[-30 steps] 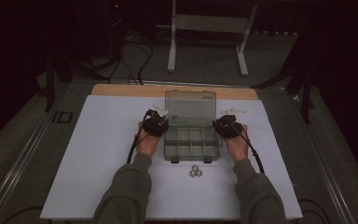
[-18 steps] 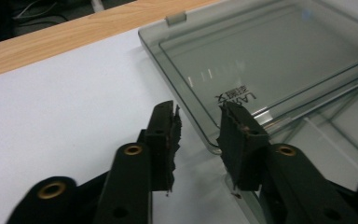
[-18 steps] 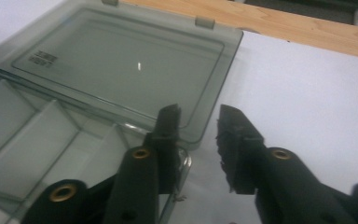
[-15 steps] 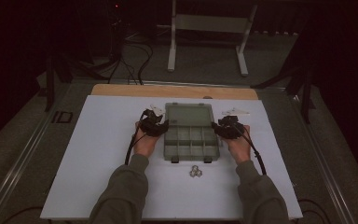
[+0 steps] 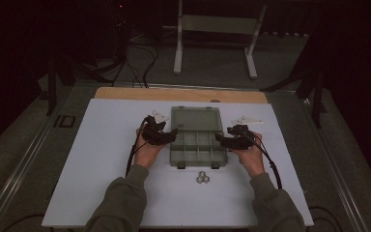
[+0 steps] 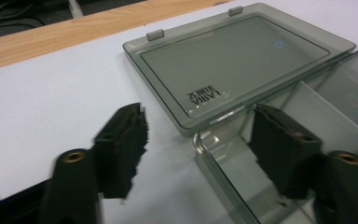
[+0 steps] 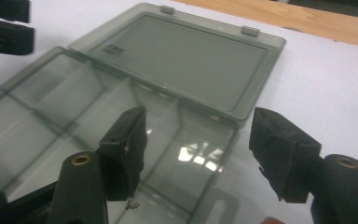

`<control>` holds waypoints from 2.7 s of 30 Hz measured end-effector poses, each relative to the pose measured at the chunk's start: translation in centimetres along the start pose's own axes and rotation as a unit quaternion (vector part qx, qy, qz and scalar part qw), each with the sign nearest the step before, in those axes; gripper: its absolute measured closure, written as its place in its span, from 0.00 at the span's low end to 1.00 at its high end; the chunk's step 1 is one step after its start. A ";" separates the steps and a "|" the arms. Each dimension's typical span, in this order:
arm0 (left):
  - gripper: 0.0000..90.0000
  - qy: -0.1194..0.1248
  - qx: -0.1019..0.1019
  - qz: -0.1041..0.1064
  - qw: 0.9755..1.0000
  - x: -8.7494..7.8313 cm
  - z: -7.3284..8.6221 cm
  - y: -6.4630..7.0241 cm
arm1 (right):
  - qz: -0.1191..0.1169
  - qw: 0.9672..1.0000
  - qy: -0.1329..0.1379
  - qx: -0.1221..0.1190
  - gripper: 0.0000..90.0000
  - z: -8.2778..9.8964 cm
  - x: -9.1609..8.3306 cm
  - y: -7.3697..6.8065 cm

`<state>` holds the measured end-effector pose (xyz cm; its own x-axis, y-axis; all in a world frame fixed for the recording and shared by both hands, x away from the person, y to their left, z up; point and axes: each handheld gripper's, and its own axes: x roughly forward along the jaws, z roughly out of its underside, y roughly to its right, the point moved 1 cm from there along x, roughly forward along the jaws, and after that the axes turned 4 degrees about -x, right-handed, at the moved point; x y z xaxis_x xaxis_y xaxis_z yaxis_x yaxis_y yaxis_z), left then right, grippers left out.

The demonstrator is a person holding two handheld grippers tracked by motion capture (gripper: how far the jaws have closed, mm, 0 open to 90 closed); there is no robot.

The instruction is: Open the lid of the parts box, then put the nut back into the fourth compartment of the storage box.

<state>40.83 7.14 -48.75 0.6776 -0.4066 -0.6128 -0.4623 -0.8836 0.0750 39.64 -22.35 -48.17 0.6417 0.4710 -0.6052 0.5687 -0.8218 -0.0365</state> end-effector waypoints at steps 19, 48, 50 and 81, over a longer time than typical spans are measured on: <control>0.05 0.046 -0.002 0.040 0.998 -6.6 1.4 -0.4 | -0.038 0.999 0.023 -0.004 0.21 1.6 -2.1 -1.4; 0.01 0.080 -0.003 0.015 0.997 -13.9 7.5 -2.6 | -0.079 0.995 0.033 -0.060 0.28 2.9 -5.0 -5.9; 0.01 0.085 -0.004 0.017 0.996 -14.1 7.6 -2.8 | -0.075 0.994 0.024 -0.072 0.29 3.0 -4.9 -6.1; 0.02 0.095 -0.022 -0.027 0.995 -16.7 9.9 -5.7 | -0.128 0.976 -0.056 -0.167 0.55 5.4 -3.9 -9.5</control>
<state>26.49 21.30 -46.70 0.7986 -0.3905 -0.4579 -0.3990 -0.9132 0.0829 28.97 -18.11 -49.78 0.4076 0.5938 -0.6937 0.8506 -0.5232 0.0520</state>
